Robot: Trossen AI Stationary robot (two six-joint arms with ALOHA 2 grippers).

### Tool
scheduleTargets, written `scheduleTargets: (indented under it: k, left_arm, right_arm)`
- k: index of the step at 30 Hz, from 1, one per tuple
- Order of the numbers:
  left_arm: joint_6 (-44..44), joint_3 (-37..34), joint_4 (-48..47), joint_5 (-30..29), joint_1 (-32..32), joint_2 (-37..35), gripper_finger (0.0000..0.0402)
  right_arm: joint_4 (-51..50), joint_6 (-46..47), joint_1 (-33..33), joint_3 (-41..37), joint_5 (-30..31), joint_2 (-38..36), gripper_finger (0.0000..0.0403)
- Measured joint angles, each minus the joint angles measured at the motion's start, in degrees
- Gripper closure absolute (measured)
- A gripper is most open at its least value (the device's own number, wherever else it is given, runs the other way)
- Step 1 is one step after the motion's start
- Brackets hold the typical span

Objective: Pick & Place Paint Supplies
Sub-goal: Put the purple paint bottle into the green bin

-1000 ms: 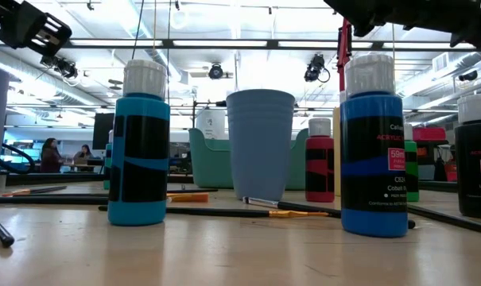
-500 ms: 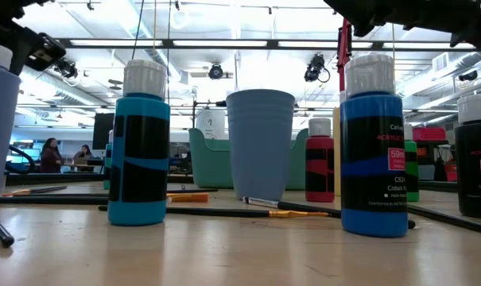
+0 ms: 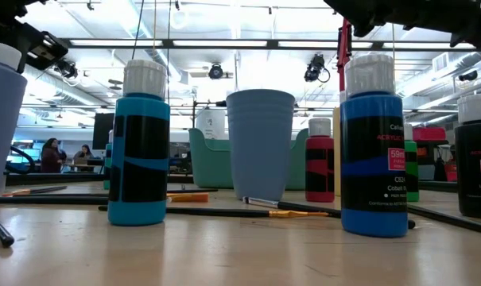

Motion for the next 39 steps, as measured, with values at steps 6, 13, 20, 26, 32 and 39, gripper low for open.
scheduleTargets:
  k: [6, 13, 20, 26, 32, 39]
  left_arm:
    - [5.0, 2.2, 4.8, -5.0, 0.0, 0.1, 0.0273]
    - [22.1, 5.8, 15.2, -18.6, 2.8, 1.4, 0.0266]
    - [47.3, 7.7, 36.2, -21.7, 12.7, 9.1, 0.0271]
    - [52.1, 11.6, 43.3, -17.4, 26.2, 21.4, 0.0265]
    - [49.6, 17.6, 48.0, -7.5, 40.3, 36.0, 0.0271]
    - [42.8, 25.6, 48.6, 3.8, 50.5, 48.9, 0.0265]
  right_arm:
    - [3.6, -1.1, 0.0, 0.0, 0.1, 0.0, 0.0190]
    - [6.0, -1.6, 0.0, 0.0, 0.2, 0.0, 0.0190]
    - [5.9, -1.6, 0.0, 0.0, 0.3, 0.2, 0.0190]
    - [6.0, -2.8, 0.0, 0.0, 0.3, 0.2, 0.0190]
    - [6.0, -5.6, 0.0, 0.0, 0.3, 0.2, 0.0190]
    - [6.0, -6.4, 0.0, 0.0, 0.3, 0.2, 0.0190]
